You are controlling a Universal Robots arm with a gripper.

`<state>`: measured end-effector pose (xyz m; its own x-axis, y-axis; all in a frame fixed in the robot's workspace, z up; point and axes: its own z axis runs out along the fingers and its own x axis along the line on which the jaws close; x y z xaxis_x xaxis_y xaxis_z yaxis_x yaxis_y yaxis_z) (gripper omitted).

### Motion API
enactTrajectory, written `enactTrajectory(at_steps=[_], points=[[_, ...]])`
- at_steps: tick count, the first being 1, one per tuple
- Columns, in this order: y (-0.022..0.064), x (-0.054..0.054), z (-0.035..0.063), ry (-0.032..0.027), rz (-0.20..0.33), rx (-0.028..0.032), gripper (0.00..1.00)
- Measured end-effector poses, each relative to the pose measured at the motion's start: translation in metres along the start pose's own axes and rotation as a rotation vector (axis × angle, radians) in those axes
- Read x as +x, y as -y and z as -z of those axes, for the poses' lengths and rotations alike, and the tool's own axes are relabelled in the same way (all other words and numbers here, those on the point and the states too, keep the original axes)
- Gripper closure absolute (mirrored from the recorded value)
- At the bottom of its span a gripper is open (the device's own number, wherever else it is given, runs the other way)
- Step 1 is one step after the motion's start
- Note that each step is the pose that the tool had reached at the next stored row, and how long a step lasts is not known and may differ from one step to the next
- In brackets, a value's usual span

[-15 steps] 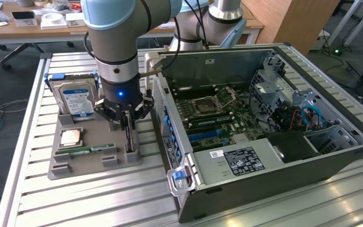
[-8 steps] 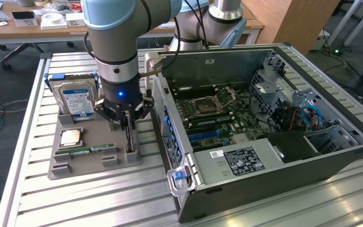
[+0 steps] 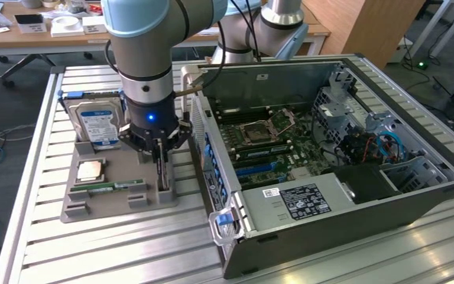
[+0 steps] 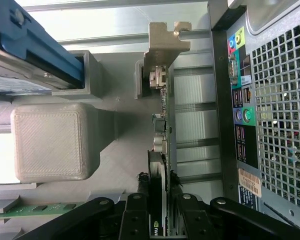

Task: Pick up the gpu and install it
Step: 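Pick up the gpu and move the gpu toward the slot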

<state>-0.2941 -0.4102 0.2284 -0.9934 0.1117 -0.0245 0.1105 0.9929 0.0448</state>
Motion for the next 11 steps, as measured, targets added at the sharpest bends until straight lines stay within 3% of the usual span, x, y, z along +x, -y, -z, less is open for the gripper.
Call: enactTrajectory(at_steps=[11], points=[[0.0000,0.0000,0.0000,0.0000,0.000,0.0000,0.74]])
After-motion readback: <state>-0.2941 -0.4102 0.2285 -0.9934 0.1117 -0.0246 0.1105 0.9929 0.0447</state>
